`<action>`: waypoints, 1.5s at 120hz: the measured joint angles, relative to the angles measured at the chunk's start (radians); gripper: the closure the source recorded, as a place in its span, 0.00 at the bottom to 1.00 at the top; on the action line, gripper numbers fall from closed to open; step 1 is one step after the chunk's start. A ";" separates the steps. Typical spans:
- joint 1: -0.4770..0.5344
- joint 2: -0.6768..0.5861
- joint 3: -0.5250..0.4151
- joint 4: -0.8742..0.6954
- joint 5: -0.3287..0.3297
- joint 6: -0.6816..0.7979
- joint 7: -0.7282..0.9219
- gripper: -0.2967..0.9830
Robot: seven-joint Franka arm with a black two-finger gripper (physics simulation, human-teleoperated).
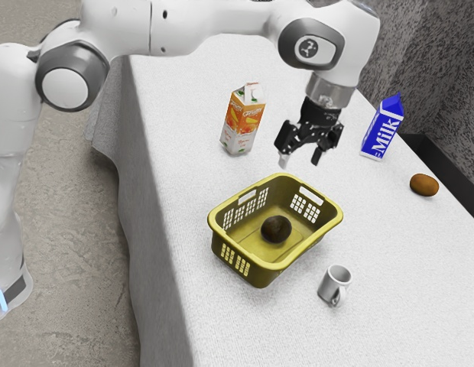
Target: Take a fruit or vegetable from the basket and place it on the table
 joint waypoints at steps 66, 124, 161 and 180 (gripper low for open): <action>-0.005 -0.086 -0.034 -0.221 0.060 0.228 0.749 0.23; 0.051 -0.204 -0.071 -0.393 0.113 0.301 1.209 0.23; 0.050 -0.223 -0.075 -0.438 -0.035 0.350 1.311 0.23; 0.078 -0.197 -0.071 -0.439 -0.091 0.360 1.312 0.23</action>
